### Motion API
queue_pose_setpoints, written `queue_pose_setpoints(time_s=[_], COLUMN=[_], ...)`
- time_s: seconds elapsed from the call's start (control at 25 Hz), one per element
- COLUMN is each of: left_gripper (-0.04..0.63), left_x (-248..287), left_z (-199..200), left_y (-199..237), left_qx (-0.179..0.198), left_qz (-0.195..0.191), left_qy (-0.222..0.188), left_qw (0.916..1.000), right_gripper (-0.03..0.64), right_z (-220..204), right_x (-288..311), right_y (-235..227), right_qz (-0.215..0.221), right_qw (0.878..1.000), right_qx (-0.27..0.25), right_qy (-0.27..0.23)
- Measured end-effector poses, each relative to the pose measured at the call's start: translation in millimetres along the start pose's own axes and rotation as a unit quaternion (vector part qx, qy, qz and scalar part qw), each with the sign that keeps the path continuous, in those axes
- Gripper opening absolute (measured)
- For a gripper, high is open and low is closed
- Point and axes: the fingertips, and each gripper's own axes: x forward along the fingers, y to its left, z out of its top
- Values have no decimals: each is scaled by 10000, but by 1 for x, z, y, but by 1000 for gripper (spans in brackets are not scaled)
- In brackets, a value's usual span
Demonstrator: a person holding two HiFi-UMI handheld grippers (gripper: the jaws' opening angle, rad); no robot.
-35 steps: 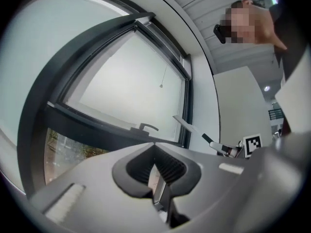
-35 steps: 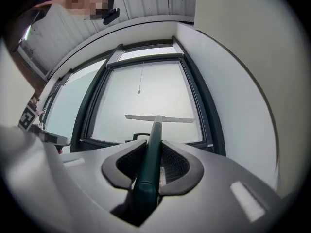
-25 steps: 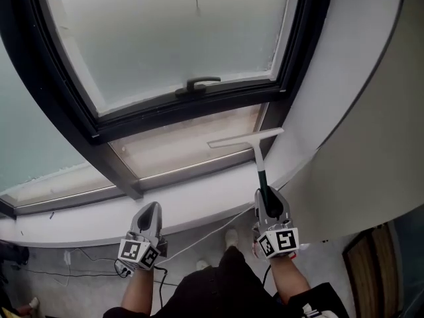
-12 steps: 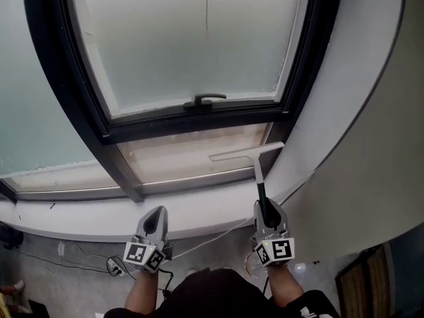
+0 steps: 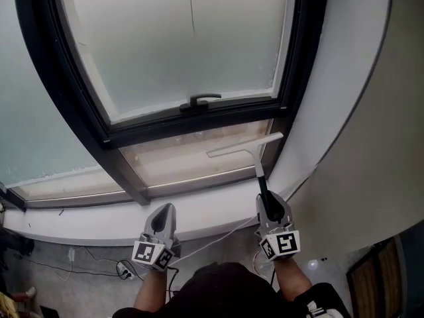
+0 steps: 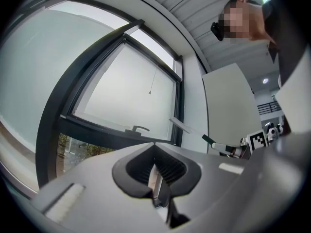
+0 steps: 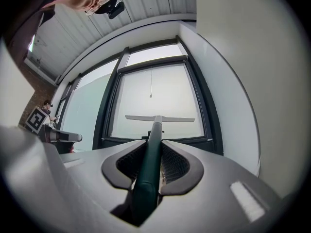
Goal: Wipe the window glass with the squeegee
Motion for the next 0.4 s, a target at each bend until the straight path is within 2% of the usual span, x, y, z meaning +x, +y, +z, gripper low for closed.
queue_pose_setpoints(time_s=[0.4], left_gripper=[-2], left_x=[5], left_z=[-3], left_y=[-1], left_qx=[-44], left_qz=[-103], left_qy=[-25], left_qw=[9999], right_gripper=[95], right_z=[9], right_x=[-12], right_y=[-19], right_qz=[-263], right_qw=[9996], right_qx=[-106], right_qy=[-98])
